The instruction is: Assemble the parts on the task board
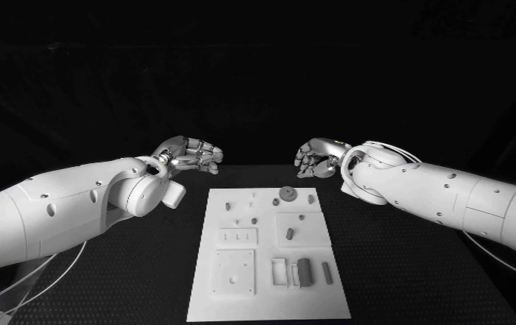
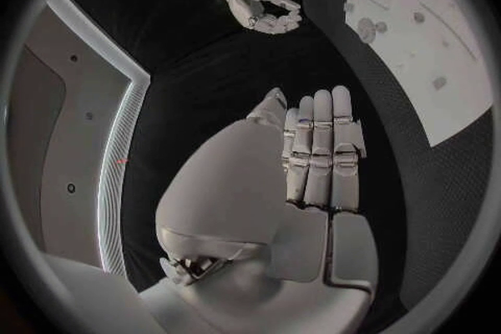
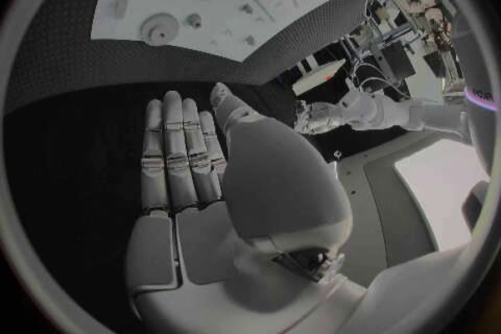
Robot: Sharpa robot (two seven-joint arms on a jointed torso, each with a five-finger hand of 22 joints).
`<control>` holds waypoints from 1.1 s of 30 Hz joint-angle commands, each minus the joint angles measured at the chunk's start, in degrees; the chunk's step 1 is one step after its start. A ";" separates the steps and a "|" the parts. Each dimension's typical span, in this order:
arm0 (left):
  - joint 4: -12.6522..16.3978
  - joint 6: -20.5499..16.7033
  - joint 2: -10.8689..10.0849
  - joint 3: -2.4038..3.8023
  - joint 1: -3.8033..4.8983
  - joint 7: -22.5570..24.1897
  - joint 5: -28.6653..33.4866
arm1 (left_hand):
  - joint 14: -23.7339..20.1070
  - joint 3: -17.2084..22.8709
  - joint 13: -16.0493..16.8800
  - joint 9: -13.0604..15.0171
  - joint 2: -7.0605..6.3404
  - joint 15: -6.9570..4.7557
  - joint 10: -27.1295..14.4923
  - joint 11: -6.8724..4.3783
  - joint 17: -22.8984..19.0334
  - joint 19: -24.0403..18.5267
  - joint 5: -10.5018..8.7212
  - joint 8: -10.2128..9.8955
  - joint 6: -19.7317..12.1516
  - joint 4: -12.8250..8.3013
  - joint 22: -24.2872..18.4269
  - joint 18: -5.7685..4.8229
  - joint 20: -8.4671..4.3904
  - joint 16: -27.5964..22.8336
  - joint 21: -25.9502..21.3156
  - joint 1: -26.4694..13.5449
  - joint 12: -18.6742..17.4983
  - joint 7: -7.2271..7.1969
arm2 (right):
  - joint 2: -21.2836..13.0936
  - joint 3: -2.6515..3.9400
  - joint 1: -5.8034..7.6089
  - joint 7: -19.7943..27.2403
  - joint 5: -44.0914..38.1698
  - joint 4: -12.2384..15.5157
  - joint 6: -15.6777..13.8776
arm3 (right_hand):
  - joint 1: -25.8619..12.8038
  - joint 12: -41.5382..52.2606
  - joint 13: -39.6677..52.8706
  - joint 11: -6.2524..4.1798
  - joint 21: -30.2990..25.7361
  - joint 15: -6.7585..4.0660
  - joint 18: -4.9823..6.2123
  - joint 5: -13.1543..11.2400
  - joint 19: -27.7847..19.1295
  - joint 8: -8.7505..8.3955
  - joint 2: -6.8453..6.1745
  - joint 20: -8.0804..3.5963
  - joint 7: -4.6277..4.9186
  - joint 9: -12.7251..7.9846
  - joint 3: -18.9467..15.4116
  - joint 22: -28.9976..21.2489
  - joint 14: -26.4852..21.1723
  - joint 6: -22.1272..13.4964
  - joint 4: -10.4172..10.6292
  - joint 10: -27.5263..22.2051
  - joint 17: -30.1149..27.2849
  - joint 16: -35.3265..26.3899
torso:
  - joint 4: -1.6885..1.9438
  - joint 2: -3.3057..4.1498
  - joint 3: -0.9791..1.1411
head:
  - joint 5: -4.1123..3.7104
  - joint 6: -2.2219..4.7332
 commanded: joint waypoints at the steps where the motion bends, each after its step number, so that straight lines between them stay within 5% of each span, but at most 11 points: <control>1: 1.73 0.59 -0.70 0.08 0.38 0.31 -1.06 | 0.40 -0.41 -0.02 -0.12 -0.59 0.12 0.25 0.29 0.17 0.43 0.09 -0.44 0.30 0.04 -0.11 -0.79 -0.23 -0.47 -0.35 0.01 -0.37 0.07 | 0.75 0.11 -0.12 -2.22 -7.99 0.37 -0.96 | -6.75 -0.25 1.20 -2.55 5.40 -5.10 1.20 0.36 11.48 -0.69 -0.78 -4.00 -1.30 1.38 9.79 3.02 9.66 4.18 -9.17 6.17 6.63 7.79 | 1.42 1.29 -0.26 | -0.82 -0.08; 3: 2.52 0.45 -1.06 0.08 0.50 0.23 -1.06 | 0.47 -0.66 0.02 -0.23 -0.79 0.11 0.40 0.29 0.35 0.53 0.07 -0.56 0.40 0.07 -0.14 -0.92 -0.35 -0.65 -0.43 -0.40 -0.61 0.08 | 1.41 0.12 -0.22 -2.99 -9.21 0.29 -0.74 | -11.65 -0.72 1.82 -2.83 6.94 -5.44 1.18 0.37 12.91 -1.05 -0.72 -4.60 -1.49 2.11 15.14 3.38 10.31 5.03 -13.73 7.20 8.39 9.62 | 1.84 1.62 -0.37 | -1.16 -0.02; 4: 2.90 0.37 -1.21 0.08 0.65 0.16 -1.06 | 0.48 -0.71 0.02 -0.25 -0.84 0.11 0.42 0.30 0.39 0.55 0.06 -0.59 0.42 0.07 -0.15 -0.94 -0.38 -0.70 -0.46 -0.48 -0.67 0.08 | 1.71 0.12 -0.26 -3.39 -9.94 0.27 -0.55 | -18.49 -1.52 2.61 -3.51 9.13 -5.26 1.20 0.31 13.84 -1.63 -0.51 -5.31 -1.68 3.21 21.48 3.24 10.16 5.49 -19.62 7.92 10.11 10.94 | 2.09 1.82 -0.43 | -1.37 -0.08; 5: 3.19 0.34 -1.32 0.08 0.77 0.13 -1.06 | 0.50 -0.77 0.04 -0.28 -0.91 0.11 0.46 0.29 0.43 0.56 0.05 -0.61 0.45 0.07 -0.16 -0.98 -0.40 -0.75 -0.49 -0.57 -0.73 0.07 | 1.88 0.12 -0.29 -3.76 -10.40 0.28 -0.43 | -18.92 -1.72 2.99 -3.23 10.03 -5.90 1.20 0.29 13.89 -1.70 -0.89 -5.73 -1.76 3.79 23.40 3.35 10.52 5.60 -19.97 8.18 10.63 11.41 | 2.33 2.00 -0.51 | -1.54 -0.18; 8: 4.32 0.17 -1.85 0.09 1.35 0.05 -1.13 | 0.56 -0.91 0.06 -0.37 -1.11 0.09 0.52 0.31 0.58 0.64 0.02 -0.73 0.46 0.07 -0.18 -1.07 -0.49 -0.90 -0.56 -0.83 -0.95 0.09 | 2.60 0.13 -0.31 -6.29 -13.89 0.16 0.93 | -20.30 -2.05 3.70 -3.46 12.45 -6.25 1.20 0.25 14.63 -1.74 -2.01 -6.40 -1.87 4.91 24.33 3.44 11.47 5.73 -19.82 8.54 11.99 13.18 | 3.02 2.61 -0.78 | -1.99 -0.55; 13: 5.78 -0.28 -2.91 0.09 2.05 0.02 -1.50 | 0.62 -1.01 0.07 -0.46 -1.25 0.08 0.55 0.34 0.73 0.70 0.00 -0.87 0.44 0.08 -0.21 -1.16 -0.57 -1.06 -0.64 -1.09 -1.19 0.12 | 3.18 0.13 -0.61 -6.81 -17.73 0.59 1.62 | -24.86 -3.28 3.78 -3.00 14.15 -5.88 1.20 0.22 14.87 -2.60 -3.83 -6.78 -1.44 5.38 20.78 3.37 11.66 4.42 -19.62 7.22 12.70 13.97 | 3.56 3.42 -1.05 | -2.39 -1.04; 33: 7.58 -1.43 -4.91 0.10 2.23 0.86 -1.76 | 0.55 -1.20 -0.25 -1.04 -2.32 0.19 -0.69 1.22 1.70 0.65 -0.12 -1.76 0.07 0.08 -0.44 -1.66 -0.78 -2.53 -1.44 -3.07 -3.66 0.44 | 5.11 0.14 -3.15 -7.90 -27.18 -0.46 2.24 | -25.68 -7.78 1.75 -0.94 16.82 -4.04 1.20 0.25 14.91 -5.71 -4.42 -7.45 0.05 4.32 20.25 3.25 12.26 1.34 -19.50 1.64 13.82 15.31 | 5.17 5.84 -1.93 | -4.48 -1.64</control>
